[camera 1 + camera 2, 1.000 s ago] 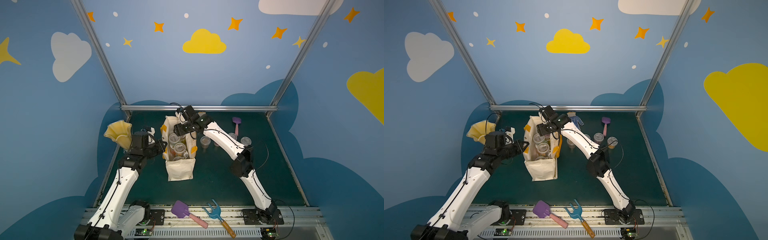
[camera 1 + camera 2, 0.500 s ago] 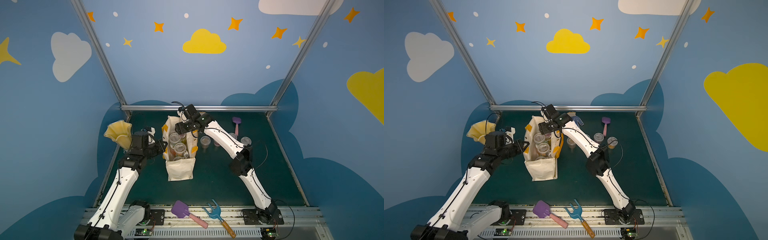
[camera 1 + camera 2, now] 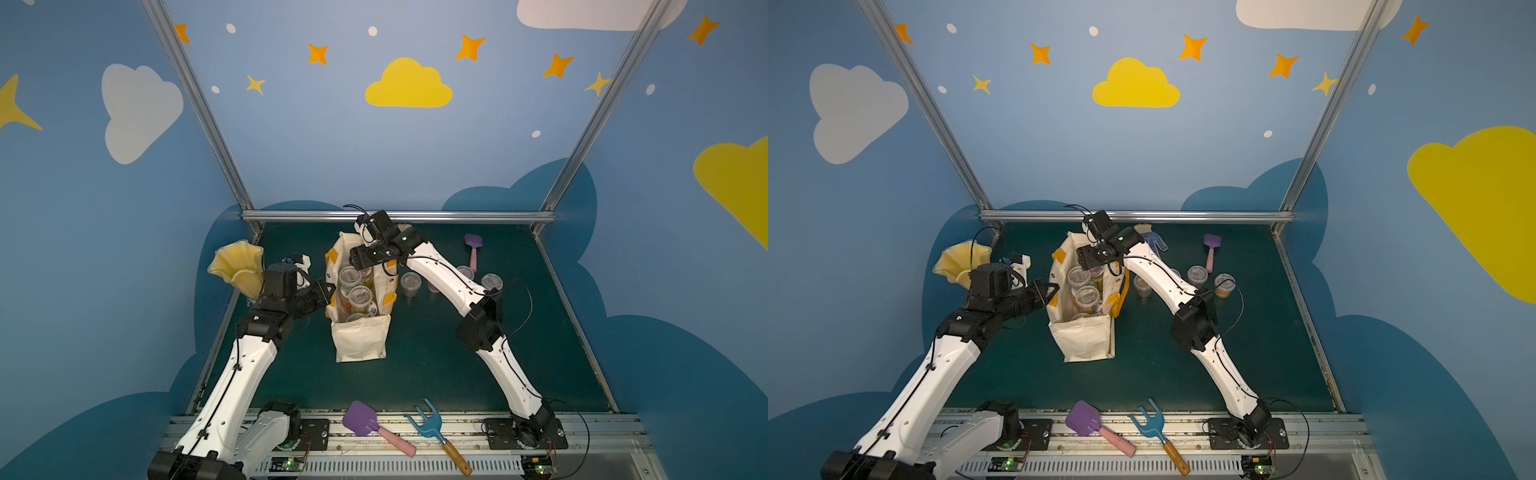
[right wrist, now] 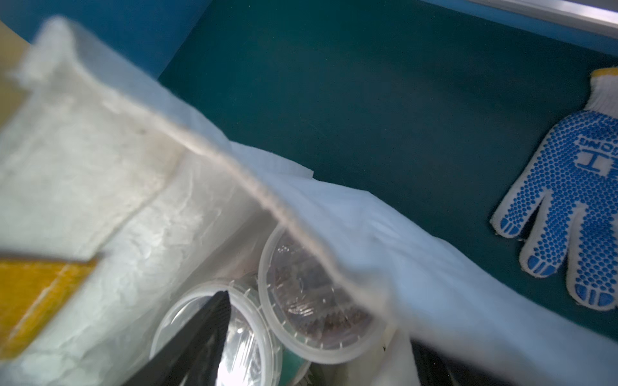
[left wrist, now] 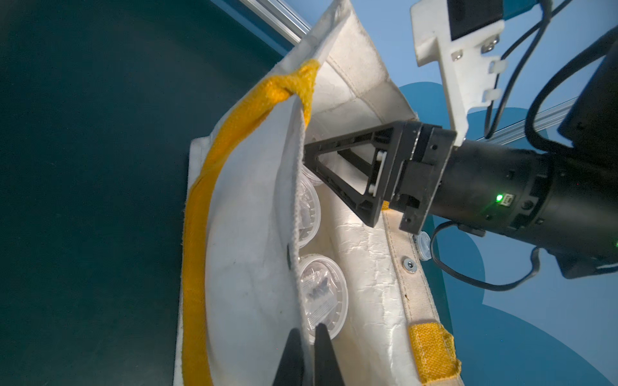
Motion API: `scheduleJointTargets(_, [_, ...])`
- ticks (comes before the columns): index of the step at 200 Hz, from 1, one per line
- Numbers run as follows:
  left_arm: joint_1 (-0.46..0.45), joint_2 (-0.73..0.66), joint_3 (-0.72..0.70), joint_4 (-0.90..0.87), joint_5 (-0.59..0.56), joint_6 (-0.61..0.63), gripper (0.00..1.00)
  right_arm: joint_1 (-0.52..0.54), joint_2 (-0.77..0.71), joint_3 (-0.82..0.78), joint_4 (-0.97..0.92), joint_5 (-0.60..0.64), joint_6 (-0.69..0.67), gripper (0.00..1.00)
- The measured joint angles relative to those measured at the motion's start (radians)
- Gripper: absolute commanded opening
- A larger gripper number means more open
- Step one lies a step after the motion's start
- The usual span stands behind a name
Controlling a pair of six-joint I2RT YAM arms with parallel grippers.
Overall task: Take out the seed jars from the canvas bag
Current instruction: Pick up the seed jar from the canvas bag.
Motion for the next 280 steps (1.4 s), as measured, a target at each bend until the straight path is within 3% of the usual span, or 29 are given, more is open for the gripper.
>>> scheduleJointTargets(137, [0.000,-0.009,-0.013,0.016,0.007,-0.010,0.06,0.000,0.048,0.000,0.067,0.063,0.061,0.80])
scheduleJointTargets(199, [0.000,-0.009,-0.015,0.016,0.006,-0.010,0.06,0.001,0.055,-0.001,0.092,0.049,0.074,0.62])
scheduleJointTargets(280, [0.000,-0.009,-0.020,0.023,0.006,-0.010,0.06,0.000,-0.029,-0.109,0.132,0.027,0.071,0.60])
